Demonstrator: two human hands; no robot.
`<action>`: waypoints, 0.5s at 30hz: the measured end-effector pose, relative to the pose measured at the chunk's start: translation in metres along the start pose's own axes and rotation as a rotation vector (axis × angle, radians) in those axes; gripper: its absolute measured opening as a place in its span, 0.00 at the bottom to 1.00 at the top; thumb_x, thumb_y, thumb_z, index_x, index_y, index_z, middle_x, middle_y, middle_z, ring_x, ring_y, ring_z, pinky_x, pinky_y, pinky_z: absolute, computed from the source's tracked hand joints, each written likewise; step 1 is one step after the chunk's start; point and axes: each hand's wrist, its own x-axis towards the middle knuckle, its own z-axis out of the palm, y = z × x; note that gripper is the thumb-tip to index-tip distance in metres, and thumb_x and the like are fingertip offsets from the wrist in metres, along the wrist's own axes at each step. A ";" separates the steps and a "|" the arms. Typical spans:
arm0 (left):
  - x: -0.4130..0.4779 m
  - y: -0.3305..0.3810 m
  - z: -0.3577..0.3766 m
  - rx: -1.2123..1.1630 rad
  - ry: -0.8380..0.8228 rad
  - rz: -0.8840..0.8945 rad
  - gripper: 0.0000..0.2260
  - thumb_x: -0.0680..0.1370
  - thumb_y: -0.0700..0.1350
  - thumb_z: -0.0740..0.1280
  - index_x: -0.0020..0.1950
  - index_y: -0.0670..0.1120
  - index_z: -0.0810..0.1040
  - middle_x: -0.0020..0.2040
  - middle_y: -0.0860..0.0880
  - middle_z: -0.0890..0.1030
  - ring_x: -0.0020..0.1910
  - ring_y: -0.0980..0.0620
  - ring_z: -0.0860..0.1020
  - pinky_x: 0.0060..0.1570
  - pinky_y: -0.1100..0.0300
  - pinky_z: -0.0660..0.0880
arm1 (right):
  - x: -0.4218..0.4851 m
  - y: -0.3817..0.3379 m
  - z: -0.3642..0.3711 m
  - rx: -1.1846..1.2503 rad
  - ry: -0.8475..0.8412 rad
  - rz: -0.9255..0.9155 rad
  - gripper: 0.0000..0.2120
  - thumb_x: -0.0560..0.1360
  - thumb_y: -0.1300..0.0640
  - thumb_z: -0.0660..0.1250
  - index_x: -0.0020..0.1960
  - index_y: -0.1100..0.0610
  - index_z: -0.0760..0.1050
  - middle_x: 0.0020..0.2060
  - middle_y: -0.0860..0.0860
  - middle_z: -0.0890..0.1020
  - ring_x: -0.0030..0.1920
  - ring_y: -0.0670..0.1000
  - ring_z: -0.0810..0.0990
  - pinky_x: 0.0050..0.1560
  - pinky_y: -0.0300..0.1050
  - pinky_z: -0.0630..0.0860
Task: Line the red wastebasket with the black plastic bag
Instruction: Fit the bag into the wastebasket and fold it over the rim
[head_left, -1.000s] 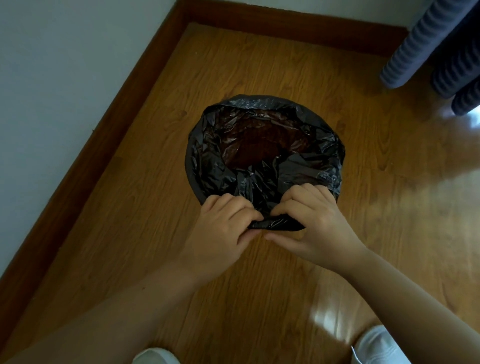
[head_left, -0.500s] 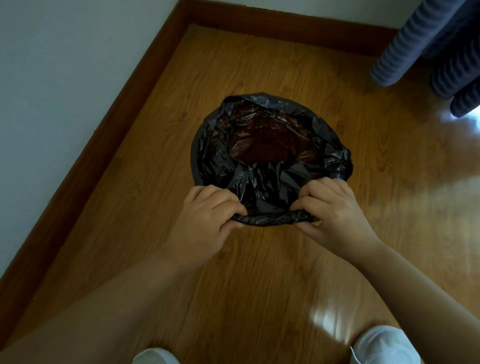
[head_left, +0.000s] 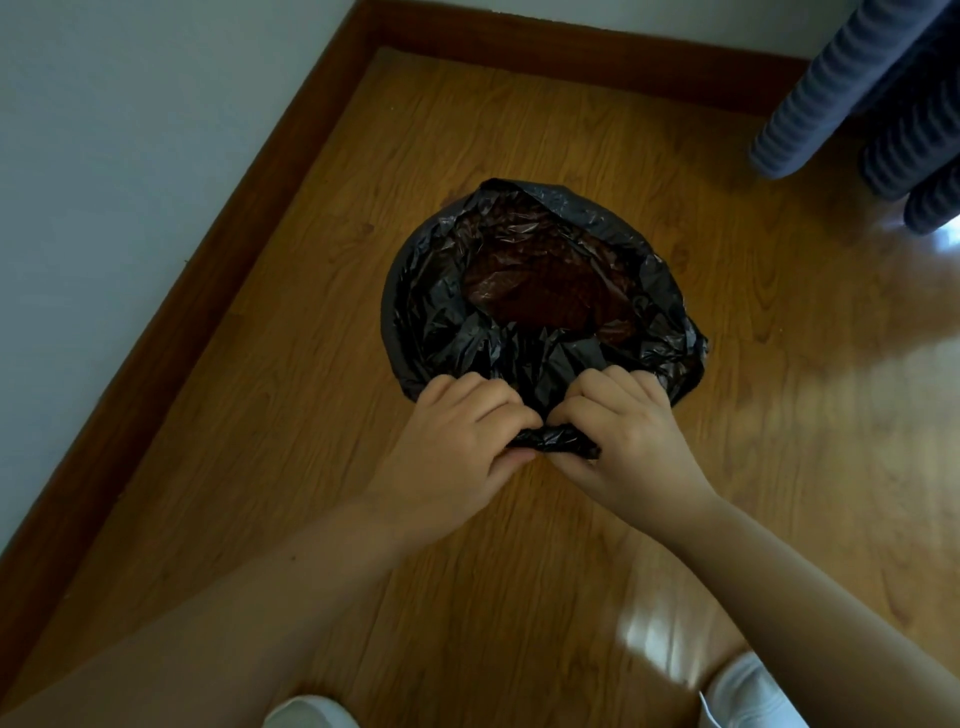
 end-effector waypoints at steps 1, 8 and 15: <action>-0.001 -0.001 0.000 -0.009 -0.004 -0.006 0.10 0.73 0.48 0.65 0.48 0.43 0.80 0.43 0.47 0.80 0.45 0.52 0.72 0.46 0.59 0.64 | -0.002 0.001 -0.002 0.019 0.000 -0.011 0.11 0.71 0.50 0.67 0.42 0.58 0.78 0.37 0.53 0.78 0.40 0.52 0.75 0.44 0.43 0.64; -0.012 -0.011 -0.004 0.007 -0.034 -0.027 0.06 0.71 0.44 0.68 0.47 0.45 0.80 0.44 0.49 0.79 0.46 0.55 0.71 0.46 0.60 0.64 | -0.005 0.011 -0.014 0.012 -0.030 -0.147 0.13 0.72 0.47 0.66 0.42 0.58 0.79 0.39 0.53 0.79 0.43 0.52 0.77 0.47 0.45 0.68; -0.019 -0.030 -0.017 0.034 -0.016 -0.070 0.05 0.71 0.43 0.65 0.44 0.46 0.79 0.43 0.50 0.78 0.46 0.56 0.71 0.49 0.64 0.59 | -0.007 0.020 -0.008 -0.024 -0.029 -0.115 0.05 0.68 0.61 0.73 0.42 0.60 0.79 0.38 0.54 0.80 0.41 0.55 0.78 0.47 0.44 0.68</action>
